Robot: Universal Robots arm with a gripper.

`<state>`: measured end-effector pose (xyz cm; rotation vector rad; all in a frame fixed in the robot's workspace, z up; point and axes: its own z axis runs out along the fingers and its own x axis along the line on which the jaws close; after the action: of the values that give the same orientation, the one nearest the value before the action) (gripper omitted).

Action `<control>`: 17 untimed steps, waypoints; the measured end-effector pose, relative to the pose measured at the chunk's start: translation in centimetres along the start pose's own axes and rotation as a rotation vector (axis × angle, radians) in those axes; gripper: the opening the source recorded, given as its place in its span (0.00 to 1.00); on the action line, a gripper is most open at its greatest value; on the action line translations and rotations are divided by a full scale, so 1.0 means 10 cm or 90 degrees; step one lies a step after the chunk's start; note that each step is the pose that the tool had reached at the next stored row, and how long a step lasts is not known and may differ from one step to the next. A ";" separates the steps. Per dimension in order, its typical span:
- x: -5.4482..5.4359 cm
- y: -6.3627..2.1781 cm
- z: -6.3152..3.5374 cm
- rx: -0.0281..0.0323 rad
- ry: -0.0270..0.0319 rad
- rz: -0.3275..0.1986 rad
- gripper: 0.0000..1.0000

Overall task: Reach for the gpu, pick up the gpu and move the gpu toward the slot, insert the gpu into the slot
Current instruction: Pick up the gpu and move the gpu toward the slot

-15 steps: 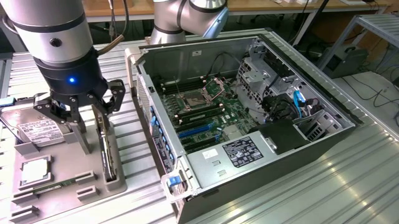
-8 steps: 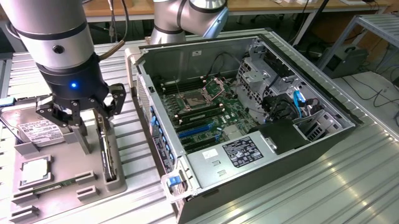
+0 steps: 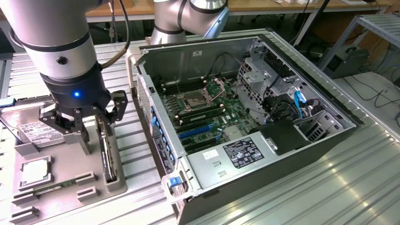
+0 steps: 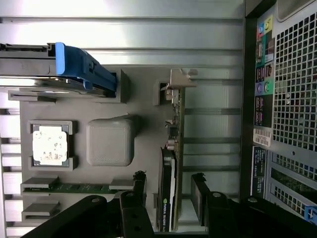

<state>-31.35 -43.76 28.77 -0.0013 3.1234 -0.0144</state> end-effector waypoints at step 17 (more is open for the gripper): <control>0.00 -0.032 0.200 0.0000 0.0001 0.000 0.49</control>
<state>-31.35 -44.10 26.77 -0.0012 3.1234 -0.0144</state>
